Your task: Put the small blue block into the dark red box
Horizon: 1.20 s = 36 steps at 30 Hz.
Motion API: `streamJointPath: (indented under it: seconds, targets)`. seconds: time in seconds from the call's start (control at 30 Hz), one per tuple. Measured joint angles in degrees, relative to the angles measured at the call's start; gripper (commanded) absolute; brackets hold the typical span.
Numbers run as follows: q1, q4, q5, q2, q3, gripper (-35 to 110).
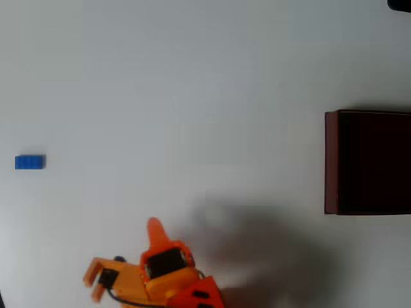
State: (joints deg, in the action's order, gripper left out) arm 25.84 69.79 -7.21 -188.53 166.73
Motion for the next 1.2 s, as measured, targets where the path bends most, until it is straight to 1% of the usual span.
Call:
streamJointPath:
  seconds: [0.1,0.27,0.33,0.43,0.6,0.77,0.97,1.1,1.2]
  targets:
    - [4.13,-2.29,-8.44,12.57,-9.23,5]
    - [11.87,-1.58,-19.95,49.83,-33.13,8]
    - [14.41,-3.6,-22.76,59.24,-36.47,9]
    - [15.64,-3.87,-26.98,65.21,-40.08,12]
    - [15.82,1.05,-32.7,75.5,-49.39,15]
    - [18.72,0.7,-36.74,78.31,-54.76,17]
    - [21.71,0.97,-42.45,88.33,-63.9,17]
    - [24.7,0.97,-44.21,97.82,-72.42,17]
    - [25.49,3.08,-44.21,105.29,-80.24,17]
